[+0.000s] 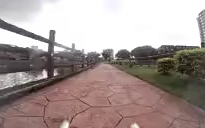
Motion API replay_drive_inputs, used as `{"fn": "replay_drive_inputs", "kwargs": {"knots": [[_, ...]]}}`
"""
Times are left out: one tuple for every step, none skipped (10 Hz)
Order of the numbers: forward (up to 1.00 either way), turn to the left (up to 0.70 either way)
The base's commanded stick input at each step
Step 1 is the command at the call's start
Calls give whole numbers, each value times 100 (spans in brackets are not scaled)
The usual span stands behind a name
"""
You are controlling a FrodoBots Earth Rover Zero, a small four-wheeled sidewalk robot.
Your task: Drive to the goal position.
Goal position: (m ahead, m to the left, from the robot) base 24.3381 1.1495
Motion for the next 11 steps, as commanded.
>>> {"fn": "replay_drive_inputs", "kwargs": {"knots": [[70, -6], [70, -8], [70, -11], [70, -8], [70, 0], [70, 0], [70, 0], [70, 0], [70, 0], [70, 0], [70, 0]]}}
